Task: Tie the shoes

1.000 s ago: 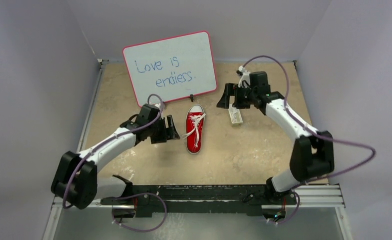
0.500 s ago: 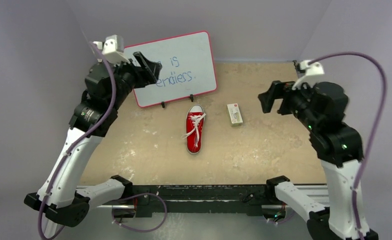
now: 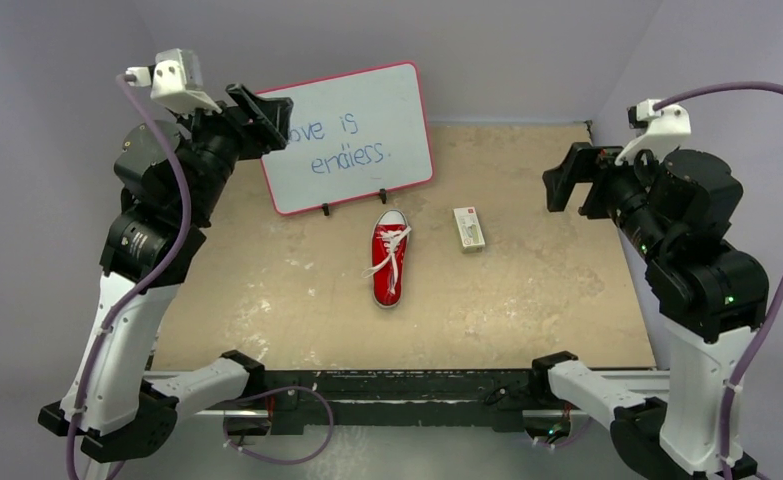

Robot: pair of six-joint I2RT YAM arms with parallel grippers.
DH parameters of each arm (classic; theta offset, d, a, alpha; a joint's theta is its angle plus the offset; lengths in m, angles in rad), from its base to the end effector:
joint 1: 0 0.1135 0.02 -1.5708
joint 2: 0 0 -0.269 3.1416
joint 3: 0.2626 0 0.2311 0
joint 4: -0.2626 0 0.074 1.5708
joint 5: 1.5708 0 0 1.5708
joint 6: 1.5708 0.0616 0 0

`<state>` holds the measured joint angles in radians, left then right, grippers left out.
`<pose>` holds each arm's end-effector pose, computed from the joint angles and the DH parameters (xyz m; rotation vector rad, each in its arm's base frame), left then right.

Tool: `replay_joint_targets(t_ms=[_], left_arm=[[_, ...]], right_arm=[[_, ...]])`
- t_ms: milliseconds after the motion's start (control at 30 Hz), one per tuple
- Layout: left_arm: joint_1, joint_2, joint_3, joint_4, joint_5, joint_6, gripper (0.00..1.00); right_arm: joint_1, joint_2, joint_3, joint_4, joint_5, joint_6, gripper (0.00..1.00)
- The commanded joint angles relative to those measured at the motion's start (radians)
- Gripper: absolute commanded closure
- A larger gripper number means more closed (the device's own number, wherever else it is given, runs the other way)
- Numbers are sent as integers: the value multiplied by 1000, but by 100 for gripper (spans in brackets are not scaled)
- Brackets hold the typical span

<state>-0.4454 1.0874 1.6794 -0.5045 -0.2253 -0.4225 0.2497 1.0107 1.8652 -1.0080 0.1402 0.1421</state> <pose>0.1686 -0.0652 0.5377 -0.1677 1.4991 -0.5334 0.1104 0.0193 0.5285 0.0109 1.7257 0.1688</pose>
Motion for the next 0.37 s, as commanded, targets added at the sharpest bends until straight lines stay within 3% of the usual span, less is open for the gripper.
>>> replay_joint_targets(t_ms=[0, 333], left_arm=[[2, -35, 34, -3, -43, 49, 29], [3, -60, 23, -15, -52, 59, 29]], right_arm=[[2, 12, 59, 35, 32, 9, 1], [2, 45, 69, -7, 36, 50, 1]])
